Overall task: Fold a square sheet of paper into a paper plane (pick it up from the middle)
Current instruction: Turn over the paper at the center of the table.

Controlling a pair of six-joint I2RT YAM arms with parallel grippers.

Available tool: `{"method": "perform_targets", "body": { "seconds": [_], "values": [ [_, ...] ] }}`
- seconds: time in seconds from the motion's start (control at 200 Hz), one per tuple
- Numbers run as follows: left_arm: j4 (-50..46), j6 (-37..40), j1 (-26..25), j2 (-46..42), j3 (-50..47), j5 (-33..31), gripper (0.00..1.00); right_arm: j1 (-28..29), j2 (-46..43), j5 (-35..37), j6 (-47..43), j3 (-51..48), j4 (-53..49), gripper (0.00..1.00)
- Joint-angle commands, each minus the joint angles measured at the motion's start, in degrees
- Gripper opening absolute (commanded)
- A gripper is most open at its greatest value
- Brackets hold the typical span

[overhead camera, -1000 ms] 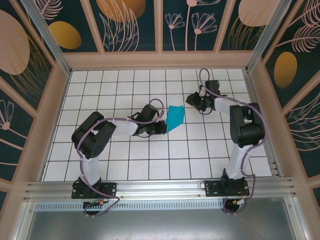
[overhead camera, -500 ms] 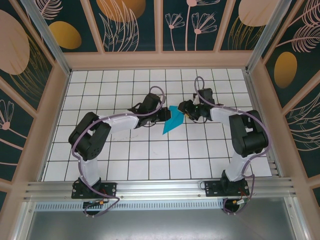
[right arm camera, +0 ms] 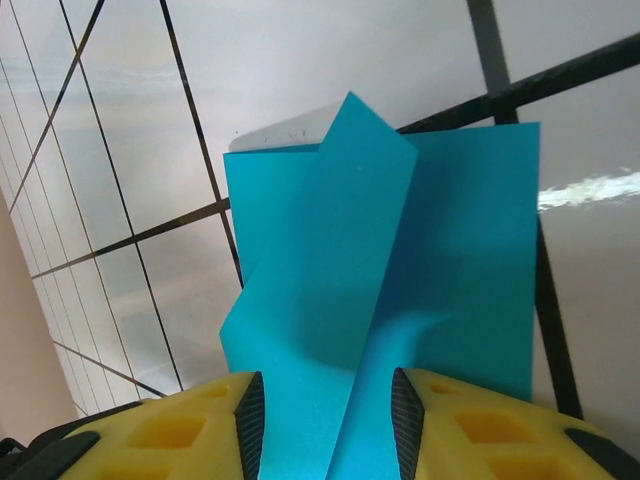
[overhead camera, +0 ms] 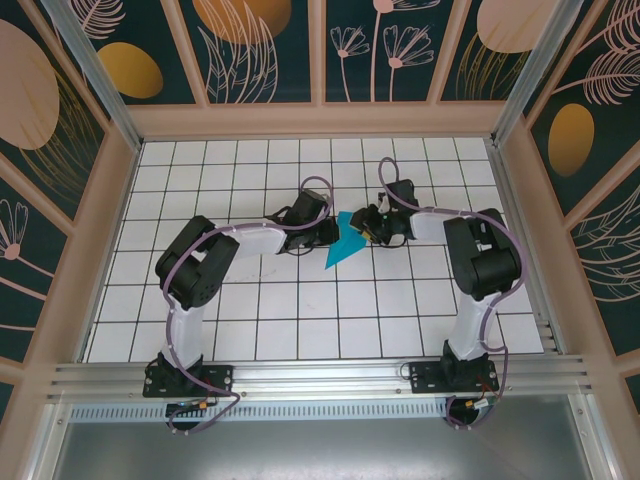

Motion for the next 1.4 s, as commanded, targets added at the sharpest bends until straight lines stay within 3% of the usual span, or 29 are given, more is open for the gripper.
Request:
{"method": "perform_targets", "body": {
  "seconds": [0.0,0.365,0.6,0.761,0.881,0.991,1.091,1.256,1.396],
  "values": [
    [-1.3,-1.0,0.8,0.9,1.1,-1.1,0.1,0.8,1.3,-1.8,-0.6,1.8,1.0,0.4],
    [0.6,-2.5,3.4,-2.8,-3.8,0.3,0.22,2.1,1.1,-8.0,-1.0,-2.2,8.6,0.23],
    [3.4,-4.1,6.5,-11.3,-12.1,-1.6,0.57,2.0,0.0,-9.2,-1.1,-3.7,13.7,0.04],
    [4.3,-2.6,7.5,-20.0,-17.7,-3.8,0.78,1.6,-4.3,-12.9,-0.6,-6.0,20.0,0.02],
    [6.3,-1.2,8.0,-27.0,-21.4,-1.9,0.98,1.3,-6.8,-18.4,0.8,-6.8,24.7,0.02],
    [9.3,-2.1,8.4,-32.4,-24.2,1.4,0.99,1.4,-8.6,-22.6,2.7,-6.8,28.4,0.02],
    [15.2,-4.5,8.8,-35.2,-26.7,8.2,0.99,1.5,-9.9,-25.2,4.3,-5.8,30.0,0.02],
    [21.9,-8.4,9.4,-34.9,-27.0,19.4,0.99,2.0,-12.3,-26.6,6.5,-3.2,29.9,0.02],
    [24.8,-10.0,10.1,-34.0,-27.2,22.7,0.98,2.8,-13.8,-28.0,10.3,-2.2,32.6,0.02]
  ]
}}
